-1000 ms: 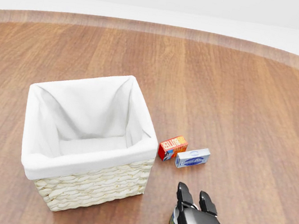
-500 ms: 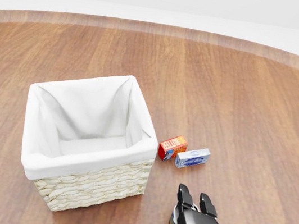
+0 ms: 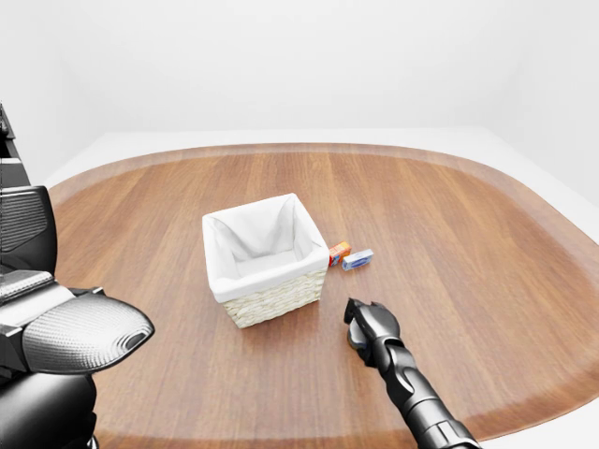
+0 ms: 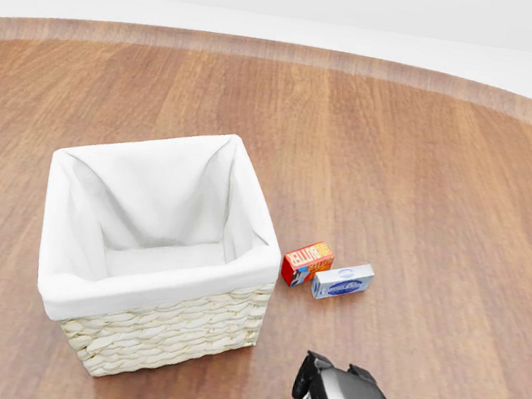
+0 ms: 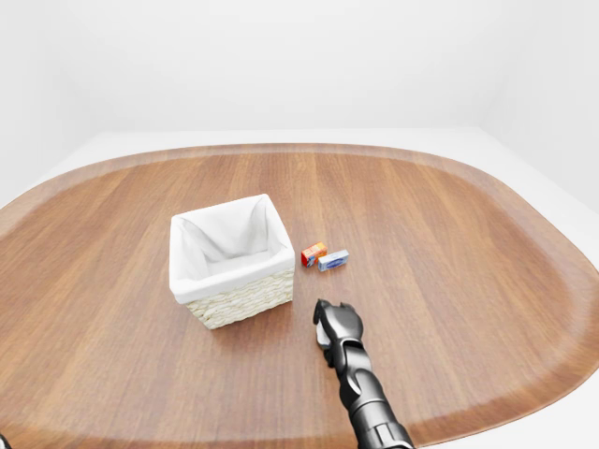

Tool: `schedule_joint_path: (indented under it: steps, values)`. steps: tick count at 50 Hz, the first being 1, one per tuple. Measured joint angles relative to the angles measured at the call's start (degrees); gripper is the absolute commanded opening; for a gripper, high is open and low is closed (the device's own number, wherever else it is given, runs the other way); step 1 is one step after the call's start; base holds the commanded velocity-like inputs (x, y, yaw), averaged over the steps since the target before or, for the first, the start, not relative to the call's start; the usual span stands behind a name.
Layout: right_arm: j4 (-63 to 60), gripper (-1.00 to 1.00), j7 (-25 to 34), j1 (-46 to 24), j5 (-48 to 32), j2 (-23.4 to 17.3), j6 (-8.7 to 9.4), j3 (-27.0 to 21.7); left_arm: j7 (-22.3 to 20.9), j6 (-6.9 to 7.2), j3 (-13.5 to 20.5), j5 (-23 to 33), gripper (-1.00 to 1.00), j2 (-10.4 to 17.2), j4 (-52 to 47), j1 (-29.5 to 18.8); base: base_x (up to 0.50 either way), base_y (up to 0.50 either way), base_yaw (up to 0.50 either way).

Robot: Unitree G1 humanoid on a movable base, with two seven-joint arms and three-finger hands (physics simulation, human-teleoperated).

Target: Pick up the alphabet soup and put it in the basket.

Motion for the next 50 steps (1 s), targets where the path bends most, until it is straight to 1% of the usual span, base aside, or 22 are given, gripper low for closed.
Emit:
schedule_joint_path:
  steps: [10, 16, 24, 38, 50]
  values:
    - [0.46, -0.95, -0.78, -0.19, -0.15, 0.13, -0.05, 0.01, 0.00, 0.00, -0.91, 1.06, 1.00, 0.11, 0.00, 0.20, 0.00, 0.00, 0.00]
    - [0.48, -0.95, -0.14, -0.24, 0.12, 0.08, -0.32, -0.22, 0.00, 0.00, -1.21, 1.68, 1.00, 0.02, 0.00, 0.24, 0.00, 0.00, 0.00]
    - [-2.84, -0.96, 1.23, 0.85, -0.65, -0.22, 0.16, 0.24, -0.16, 0.00, -1.60, 3.02, 1.00, -0.41, 0.00, 0.39, 0.00, 0.00, 0.00]
    - [-19.43, -0.95, 10.56, 6.01, -4.05, -0.09, 0.26, 0.78, -1.00, 0.00, -2.38, 5.25, 1.00, -1.17, 0.00, 0.52, 0.00, 0.00, 0.00]
    - [-32.99, -0.95, 19.76, 8.83, -7.96, 0.31, 0.26, 0.75, -0.13, 0.00, -2.70, 4.53, 1.00, -0.50, 0.00, 0.43, 0.00, 0.00, 0.00]
